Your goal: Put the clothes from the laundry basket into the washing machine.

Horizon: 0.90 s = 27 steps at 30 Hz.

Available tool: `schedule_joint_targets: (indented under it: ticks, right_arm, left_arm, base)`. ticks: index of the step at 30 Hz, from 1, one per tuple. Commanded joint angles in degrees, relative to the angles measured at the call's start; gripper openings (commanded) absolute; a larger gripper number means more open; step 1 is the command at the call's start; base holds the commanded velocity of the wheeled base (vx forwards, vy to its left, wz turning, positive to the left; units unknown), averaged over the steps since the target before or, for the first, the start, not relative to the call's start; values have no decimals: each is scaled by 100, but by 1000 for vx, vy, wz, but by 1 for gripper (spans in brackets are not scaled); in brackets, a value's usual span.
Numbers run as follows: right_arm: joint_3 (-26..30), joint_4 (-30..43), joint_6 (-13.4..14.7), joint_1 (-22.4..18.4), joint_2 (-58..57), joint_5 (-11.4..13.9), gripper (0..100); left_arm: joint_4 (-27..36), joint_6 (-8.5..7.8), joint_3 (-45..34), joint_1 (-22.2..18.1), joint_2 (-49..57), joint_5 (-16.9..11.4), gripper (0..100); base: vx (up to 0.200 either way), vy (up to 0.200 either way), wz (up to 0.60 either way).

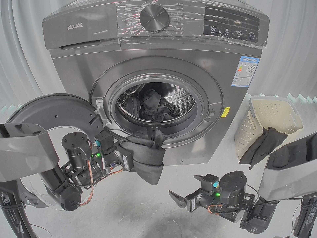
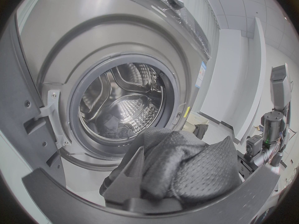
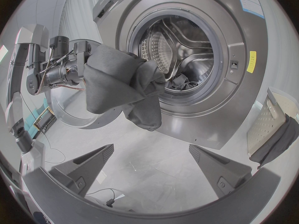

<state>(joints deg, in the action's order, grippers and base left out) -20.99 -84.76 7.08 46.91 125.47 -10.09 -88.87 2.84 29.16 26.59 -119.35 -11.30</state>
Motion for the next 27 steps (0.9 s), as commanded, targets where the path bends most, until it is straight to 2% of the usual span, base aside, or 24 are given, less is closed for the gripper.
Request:
schedule_joint_targets:
  ticks: [1, 4, 5, 6, 8, 9, 10, 13, 20, 27]
  right_arm:
    - [552, -392, 179, -24, 180, 60, 100]
    - [544, -383, 505, -121, 162, -37, 100]
    - [526, -383, 689, -173, 145, -151, 100]
    - [517, -383, 760, -200, 136, -221, 100]
    - [464, -383, 979, -270, 162, -458, 100]
    - [464, -383, 979, -270, 162, -458, 100]
    - [491, -383, 1014, -270, 136, -634, 100]
    - [456, -392, 1014, -340, 110, -722, 100]
    - [333, -383, 962, -806, -172, -757, 100]
    - [227, -383, 962, -973, -295, -731, 100]
  left_arm:
    - [1, 6, -780, 136, 772, -4, 0]
    - [1, 24, -1255, 145, 1106, -74, 0]
    - [1, 32, -1457, 145, 1247, -127, 0]
    - [1, 41, -1536, 145, 1300, -153, 0]
    - [1, -91, -1615, 110, 1388, -171, 0]
    - [1, -91, -1615, 110, 1388, -171, 0]
    - [1, -91, -1615, 145, 1476, -171, 0]
    - [1, -99, -1659, 110, 1520, -162, 0]
    - [1, -117, -1984, -66, 1607, -92, 0]
    - [10, -56, -2125, -224, 1537, -118, 0]
  base:
    - [0, 0, 0]
    - [0, 0, 0]
    - [0, 0, 0]
    - [0, 0, 0]
    - [0, 0, 0]
    - [0, 0, 0]
    - [0, 0, 0]
    - [0, 0, 0]
    - [0, 0, 0]
    - [0, 0, 0]
